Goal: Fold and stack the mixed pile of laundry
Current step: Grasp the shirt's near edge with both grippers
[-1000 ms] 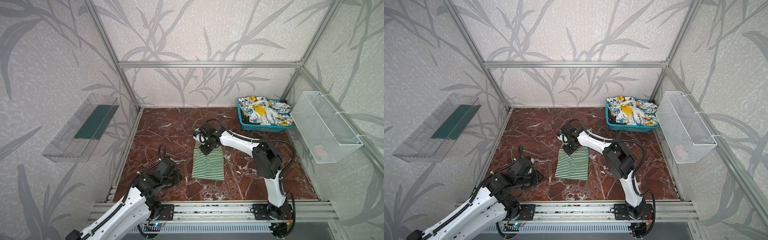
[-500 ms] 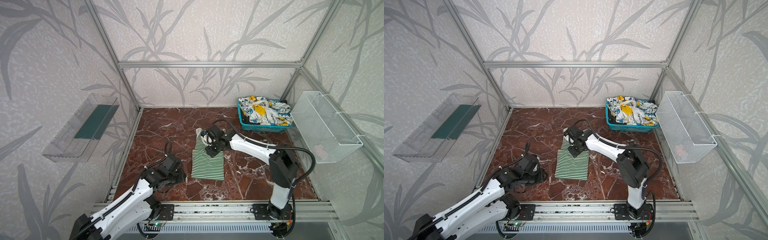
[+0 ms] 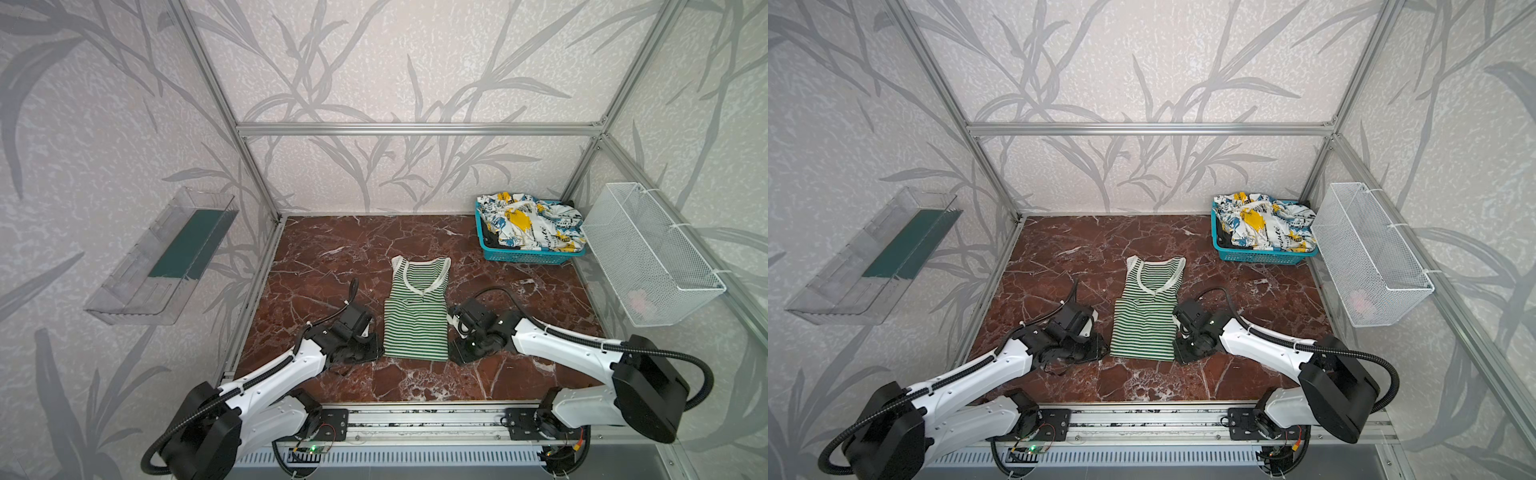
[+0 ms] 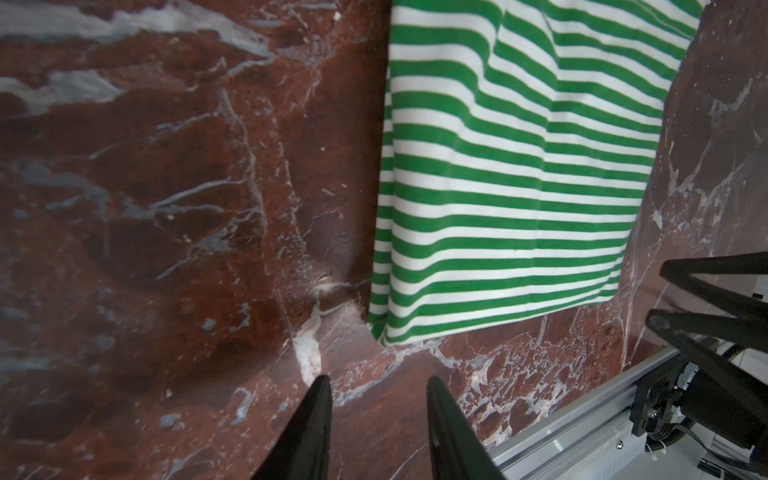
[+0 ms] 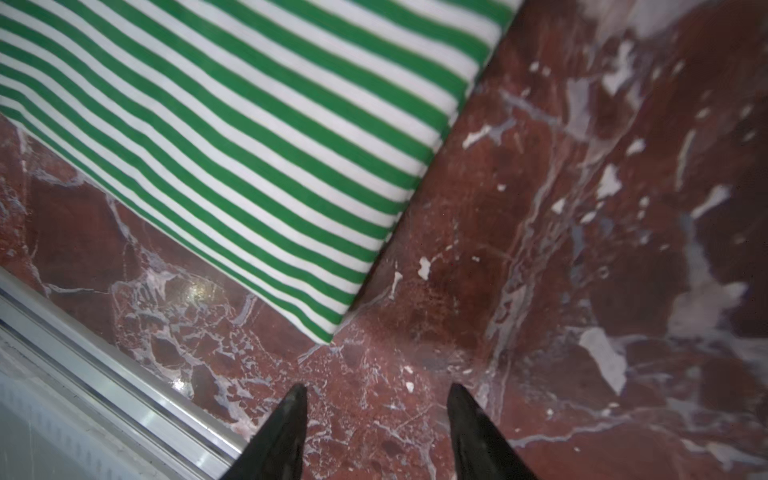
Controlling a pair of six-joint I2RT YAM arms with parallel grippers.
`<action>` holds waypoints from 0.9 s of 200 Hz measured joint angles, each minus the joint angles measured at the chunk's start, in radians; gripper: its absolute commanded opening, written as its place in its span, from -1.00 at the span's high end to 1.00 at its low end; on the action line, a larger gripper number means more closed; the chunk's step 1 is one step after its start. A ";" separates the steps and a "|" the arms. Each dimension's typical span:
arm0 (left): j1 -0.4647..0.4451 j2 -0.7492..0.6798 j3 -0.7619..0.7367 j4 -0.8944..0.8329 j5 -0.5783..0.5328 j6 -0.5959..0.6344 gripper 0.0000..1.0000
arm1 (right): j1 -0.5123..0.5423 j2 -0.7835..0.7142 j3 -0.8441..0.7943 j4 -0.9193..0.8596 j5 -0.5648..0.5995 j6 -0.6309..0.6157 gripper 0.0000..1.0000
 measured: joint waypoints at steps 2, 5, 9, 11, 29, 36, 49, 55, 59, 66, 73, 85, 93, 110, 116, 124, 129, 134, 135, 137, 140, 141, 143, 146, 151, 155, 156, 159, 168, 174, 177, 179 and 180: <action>0.000 0.005 0.000 0.003 0.003 0.000 0.29 | 0.000 -0.001 -0.005 0.005 -0.002 0.009 -0.09; 0.000 0.011 0.000 0.008 0.008 0.005 0.30 | 0.000 -0.003 -0.013 0.014 -0.007 0.016 -0.08; 0.000 0.020 0.000 0.014 0.012 0.007 0.32 | 0.000 -0.004 -0.020 0.027 -0.012 0.022 -0.08; 0.000 0.024 0.000 0.016 0.014 0.009 0.32 | 0.001 -0.005 -0.024 0.034 -0.015 0.031 -0.08; 0.000 0.065 0.000 0.036 0.032 0.025 0.39 | 0.001 -0.005 -0.037 0.086 -0.034 0.060 -0.07; 0.000 0.080 0.000 0.040 0.039 0.029 0.42 | 0.001 -0.005 -0.040 0.106 -0.041 0.067 -0.06; 0.000 0.112 0.000 0.049 0.047 0.036 0.47 | 0.001 0.003 -0.041 0.144 -0.054 0.082 -0.04; 0.000 0.126 0.000 0.052 0.050 0.040 0.48 | 0.001 0.009 -0.042 0.162 -0.060 0.087 -0.04; -0.002 0.134 0.000 0.053 0.051 0.042 0.49 | 0.001 0.013 -0.043 0.172 -0.063 0.090 -0.03; -0.002 0.146 0.000 0.055 0.051 0.043 0.50 | 0.001 0.021 -0.046 0.190 -0.070 0.095 -0.02; -0.003 0.156 0.000 0.056 0.051 0.043 0.52 | 0.001 0.032 -0.048 0.207 -0.075 0.102 -0.01; -0.005 0.163 0.000 0.060 0.051 0.044 0.54 | 0.004 0.049 -0.054 0.231 -0.081 0.110 0.02; -0.006 0.163 0.000 0.062 0.051 0.043 0.55 | 0.005 0.062 -0.056 0.242 -0.085 0.115 0.04; -0.006 0.162 0.000 0.062 0.050 0.043 0.56 | 0.006 0.087 -0.058 0.262 -0.091 0.122 0.09; -0.006 0.162 0.000 0.063 0.048 0.043 0.56 | 0.008 0.090 -0.058 0.271 -0.093 0.124 0.11; -0.006 0.162 0.000 0.063 0.047 0.043 0.56 | 0.010 0.095 -0.058 0.281 -0.096 0.128 0.13; -0.006 0.162 0.000 0.063 0.046 0.043 0.54 | 0.012 0.098 -0.058 0.286 -0.097 0.129 0.13; -0.006 0.162 0.000 0.062 0.046 0.043 0.52 | 0.014 0.100 -0.058 0.291 -0.097 0.131 0.15; -0.006 0.162 0.000 0.062 0.046 0.043 0.51 | 0.015 0.100 -0.058 0.292 -0.097 0.132 0.15; -0.006 0.162 0.000 0.062 0.046 0.043 0.50 | 0.016 0.101 -0.058 0.293 -0.096 0.132 0.15; -0.006 0.162 0.000 0.062 0.046 0.043 0.49 | 0.018 0.102 -0.058 0.295 -0.097 0.134 0.16; -0.006 0.162 0.000 0.062 0.045 0.043 0.48 | 0.018 0.102 -0.058 0.296 -0.097 0.134 0.16; -0.006 0.162 0.000 0.062 0.045 0.044 0.46 | 0.019 0.102 -0.058 0.296 -0.096 0.135 0.17; -0.006 0.161 0.000 0.062 0.045 0.043 0.45 | 0.021 0.103 -0.058 0.298 -0.096 0.135 0.17; -0.006 0.160 0.000 0.062 0.043 0.043 0.43 | 0.024 0.103 -0.058 0.298 -0.095 0.137 0.19; -0.006 0.159 0.000 0.062 0.043 0.043 0.42 | 0.027 0.103 -0.058 0.298 -0.095 0.140 0.20; -0.007 0.159 0.000 0.062 0.043 0.043 0.41 | 0.028 0.103 -0.058 0.298 -0.094 0.139 0.20; -0.006 0.158 0.000 0.063 0.042 0.044 0.41 | 0.030 0.103 -0.058 0.298 -0.092 0.141 0.21; -0.007 0.155 0.000 0.062 0.040 0.044 0.40 | 0.037 0.103 -0.058 0.295 -0.085 0.146 0.24; -0.007 0.154 0.000 0.062 0.038 0.044 0.40 | 0.042 0.103 -0.057 0.294 -0.077 0.147 0.25; -0.007 0.154 0.000 0.063 0.038 0.045 0.40 | 0.045 0.103 -0.056 0.292 -0.073 0.148 0.26; -0.007 0.154 0.000 0.063 0.037 0.045 0.40 | 0.045 0.103 -0.056 0.290 -0.070 0.149 0.26; -0.007 0.154 0.000 0.063 0.037 0.045 0.40 | 0.047 0.103 -0.056 0.290 -0.069 0.150 0.27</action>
